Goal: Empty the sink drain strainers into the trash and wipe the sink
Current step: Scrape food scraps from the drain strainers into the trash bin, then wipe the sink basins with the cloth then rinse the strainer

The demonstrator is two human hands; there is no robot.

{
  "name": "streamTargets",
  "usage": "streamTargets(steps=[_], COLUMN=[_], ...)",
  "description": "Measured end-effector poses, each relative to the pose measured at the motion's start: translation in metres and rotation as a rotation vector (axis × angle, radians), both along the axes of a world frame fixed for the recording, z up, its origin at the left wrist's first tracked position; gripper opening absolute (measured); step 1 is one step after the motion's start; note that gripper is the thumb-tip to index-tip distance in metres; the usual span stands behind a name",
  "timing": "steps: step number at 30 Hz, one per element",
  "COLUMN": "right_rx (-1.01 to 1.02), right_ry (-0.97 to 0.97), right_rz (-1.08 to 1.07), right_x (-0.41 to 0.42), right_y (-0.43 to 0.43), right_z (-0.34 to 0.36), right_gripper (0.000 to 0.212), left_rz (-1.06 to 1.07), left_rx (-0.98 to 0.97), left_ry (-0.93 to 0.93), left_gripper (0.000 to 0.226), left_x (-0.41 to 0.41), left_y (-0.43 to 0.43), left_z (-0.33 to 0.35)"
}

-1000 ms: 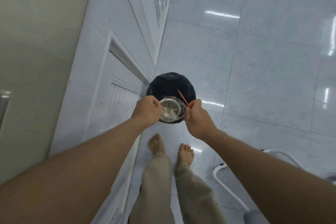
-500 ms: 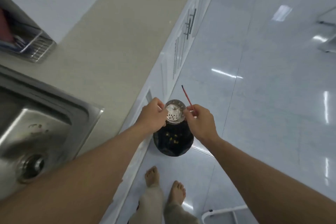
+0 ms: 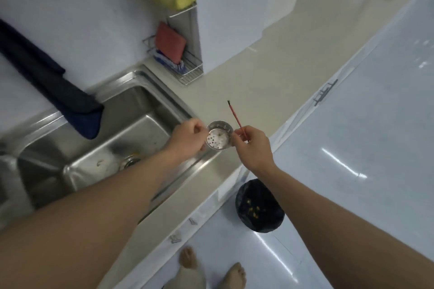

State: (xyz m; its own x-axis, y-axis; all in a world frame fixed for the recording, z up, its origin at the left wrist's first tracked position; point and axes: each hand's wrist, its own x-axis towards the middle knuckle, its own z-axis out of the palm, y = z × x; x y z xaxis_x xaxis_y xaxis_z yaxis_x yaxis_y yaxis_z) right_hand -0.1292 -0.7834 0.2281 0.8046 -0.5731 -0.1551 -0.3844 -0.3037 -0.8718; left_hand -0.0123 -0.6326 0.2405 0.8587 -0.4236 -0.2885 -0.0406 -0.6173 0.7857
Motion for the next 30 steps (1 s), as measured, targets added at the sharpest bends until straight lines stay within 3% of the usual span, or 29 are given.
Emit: streamTargets(steps=[11,13,17,24,30], right_rx=[-0.152,-0.150,-0.197,-0.252,-0.255], right_ry=[0.243,0.321,0.464,0.688,0.818], right_rz=[0.417,0.479,0.545,0.614,0.681], right_x=[0.117,0.130,0.153,0.181,0.185], right_y=[0.139,0.156,0.179,0.196,0.203], right_z=[-0.025,-0.041,-0.075,-0.139,-0.173], right_gripper=[0.020,0.012,0.009,0.018,0.027], left_rz=[0.233,0.253,0.273,0.198,0.129], left_rx=[0.056,0.095,0.182,0.349,0.384], left_ry=[0.087,0.120,0.160,0.225,0.297], left_gripper=[0.002,0.002,0.014,0.008,0.006], left_x=[0.058,0.062,0.071,0.075,0.067], left_y=[0.173,0.192,0.210,0.221,0.227], left_z=[-0.040,-0.056,-0.092,-0.161,-0.194])
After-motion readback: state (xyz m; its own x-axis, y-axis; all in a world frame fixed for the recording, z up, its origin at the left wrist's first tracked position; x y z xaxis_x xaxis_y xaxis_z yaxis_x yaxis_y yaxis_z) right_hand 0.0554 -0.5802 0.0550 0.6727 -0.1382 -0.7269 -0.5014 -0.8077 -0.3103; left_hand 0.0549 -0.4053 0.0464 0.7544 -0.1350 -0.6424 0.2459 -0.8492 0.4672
